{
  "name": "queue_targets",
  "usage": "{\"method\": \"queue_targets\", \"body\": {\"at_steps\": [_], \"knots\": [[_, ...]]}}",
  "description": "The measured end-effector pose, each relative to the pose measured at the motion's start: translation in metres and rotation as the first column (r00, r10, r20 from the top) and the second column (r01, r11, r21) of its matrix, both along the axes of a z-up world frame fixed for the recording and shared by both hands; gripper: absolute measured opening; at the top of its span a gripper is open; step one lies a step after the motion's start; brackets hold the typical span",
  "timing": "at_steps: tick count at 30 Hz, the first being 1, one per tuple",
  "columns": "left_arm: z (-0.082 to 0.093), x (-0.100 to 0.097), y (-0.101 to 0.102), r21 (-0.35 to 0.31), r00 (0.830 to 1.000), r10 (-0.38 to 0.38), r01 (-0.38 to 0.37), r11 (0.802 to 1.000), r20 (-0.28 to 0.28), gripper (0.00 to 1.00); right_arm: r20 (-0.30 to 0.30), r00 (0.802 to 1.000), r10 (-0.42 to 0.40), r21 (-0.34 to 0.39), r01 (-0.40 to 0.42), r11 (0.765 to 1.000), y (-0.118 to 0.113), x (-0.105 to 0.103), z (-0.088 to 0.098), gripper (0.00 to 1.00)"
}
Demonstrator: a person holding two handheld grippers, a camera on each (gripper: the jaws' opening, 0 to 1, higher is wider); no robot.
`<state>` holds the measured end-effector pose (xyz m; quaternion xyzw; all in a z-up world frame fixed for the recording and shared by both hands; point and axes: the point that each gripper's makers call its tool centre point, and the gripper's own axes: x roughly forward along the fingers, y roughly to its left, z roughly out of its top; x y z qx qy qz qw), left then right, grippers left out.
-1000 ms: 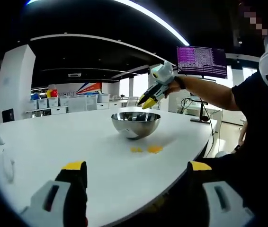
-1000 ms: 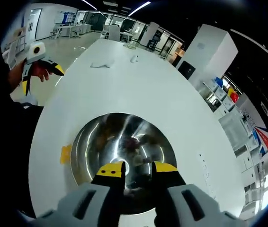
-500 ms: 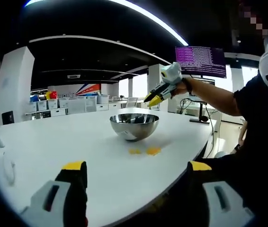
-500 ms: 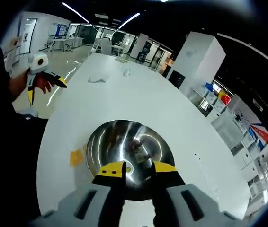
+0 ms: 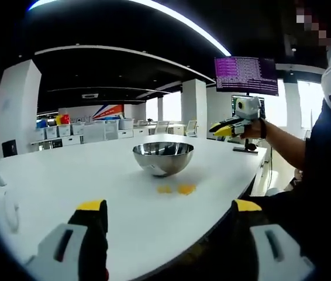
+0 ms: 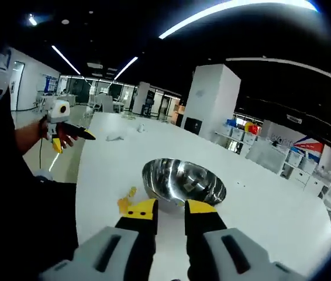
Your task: Pick up the QQ candy scattered on the table and place it into the stainless steel bowl on the table
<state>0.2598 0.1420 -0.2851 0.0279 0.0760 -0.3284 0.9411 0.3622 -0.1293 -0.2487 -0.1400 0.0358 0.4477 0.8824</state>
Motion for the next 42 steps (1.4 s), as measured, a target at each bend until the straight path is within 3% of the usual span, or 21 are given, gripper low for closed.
{"method": "queue_targets", "body": {"at_steps": [4, 9, 14, 18, 24, 38, 42], "knots": [[0.003, 0.004, 0.0, -0.008, 1.0, 0.011, -0.011, 1.0, 0.008, 0.86, -0.079, 0.997, -0.004, 0.159, 0.016, 0.987, -0.004, -0.024, -0.021, 0.19], [0.005, 0.007, -0.001, -0.013, 1.0, 0.017, -0.016, 1.0, 0.008, 0.86, -0.092, 0.996, -0.017, 0.222, 0.037, 0.974, -0.019, -0.039, -0.046, 0.19], [0.013, 0.007, -0.005, -0.037, 1.0, 0.009, -0.009, 0.999, 0.023, 0.86, -0.089, 0.996, -0.031, 0.248, 0.052, 0.967, -0.031, -0.041, -0.046, 0.19], [0.016, 0.008, -0.008, -0.034, 0.999, 0.01, -0.009, 0.999, 0.03, 0.86, -0.079, 0.997, -0.019, 0.215, 0.036, 0.976, -0.028, -0.04, -0.044, 0.2], [0.012, 0.007, -0.012, -0.036, 1.0, -0.001, 0.002, 0.999, 0.021, 0.86, -0.067, 0.997, 0.03, 0.073, -0.025, 0.997, -0.004, -0.047, -0.065, 0.23], [0.003, 0.0, -0.001, -0.057, 1.0, -0.003, 0.003, 0.998, 0.005, 0.87, -0.109, 0.992, 0.063, 0.038, -0.06, 0.997, 0.051, -0.037, -0.089, 0.22], [0.001, -0.004, 0.005, -0.061, 1.0, 0.004, -0.004, 0.998, -0.002, 0.87, -0.134, 0.987, 0.083, -0.003, -0.084, 0.996, 0.074, -0.032, -0.1, 0.22]]}}
